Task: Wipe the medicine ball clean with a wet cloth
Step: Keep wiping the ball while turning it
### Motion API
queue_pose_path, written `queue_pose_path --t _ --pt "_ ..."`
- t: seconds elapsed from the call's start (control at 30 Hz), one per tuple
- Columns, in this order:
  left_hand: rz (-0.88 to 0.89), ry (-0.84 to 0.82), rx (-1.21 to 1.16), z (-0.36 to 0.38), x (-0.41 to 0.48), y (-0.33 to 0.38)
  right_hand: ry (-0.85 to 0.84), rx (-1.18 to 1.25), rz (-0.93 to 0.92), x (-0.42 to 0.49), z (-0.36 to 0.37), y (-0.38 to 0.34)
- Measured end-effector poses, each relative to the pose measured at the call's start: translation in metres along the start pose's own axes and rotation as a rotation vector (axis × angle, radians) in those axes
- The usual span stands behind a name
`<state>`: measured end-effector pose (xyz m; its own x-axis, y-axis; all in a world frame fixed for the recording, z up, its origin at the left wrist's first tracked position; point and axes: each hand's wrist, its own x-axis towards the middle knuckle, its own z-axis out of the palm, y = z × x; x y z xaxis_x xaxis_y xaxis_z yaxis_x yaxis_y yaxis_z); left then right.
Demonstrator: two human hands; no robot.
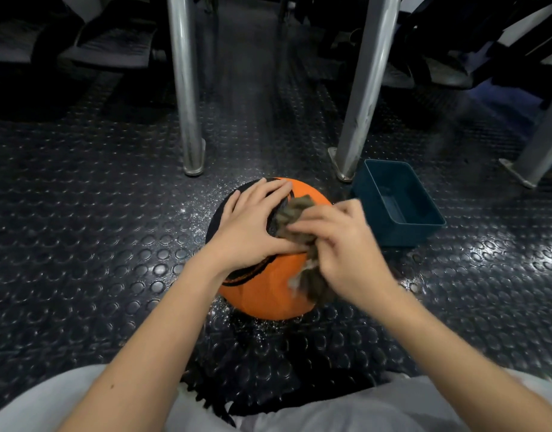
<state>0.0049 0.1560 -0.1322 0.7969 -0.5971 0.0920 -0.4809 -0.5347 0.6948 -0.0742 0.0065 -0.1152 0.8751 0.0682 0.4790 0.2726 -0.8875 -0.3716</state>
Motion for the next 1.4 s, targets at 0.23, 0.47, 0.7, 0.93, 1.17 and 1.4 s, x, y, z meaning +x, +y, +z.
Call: queue_pose_path --t 0.23,0.47,0.7,0.93,1.17,1.4 --pt "0.006 -0.012 0.008 -0.002 0.001 0.001 -0.055 0.036 0.206 0.034 0.0 0.043" --pt "0.063 0.164 -0.091 -0.001 -0.001 -0.004 -0.047 0.08 0.309 0.034 -0.007 0.038" --pt "0.057 0.137 -0.353 -0.009 0.003 -0.023 -0.094 0.06 0.271 0.025 0.002 0.056" --pt "0.016 0.216 -0.188 -0.018 0.001 -0.025 -0.15 0.308 0.55 0.022 -0.005 0.084" --pt "-0.013 0.109 -0.131 -0.024 0.0 -0.017 -0.118 0.257 0.222 0.028 -0.003 0.064" --pt "-0.019 0.384 -0.101 -0.021 -0.002 -0.019 -0.11 0.1 0.483 0.005 -0.002 0.102"
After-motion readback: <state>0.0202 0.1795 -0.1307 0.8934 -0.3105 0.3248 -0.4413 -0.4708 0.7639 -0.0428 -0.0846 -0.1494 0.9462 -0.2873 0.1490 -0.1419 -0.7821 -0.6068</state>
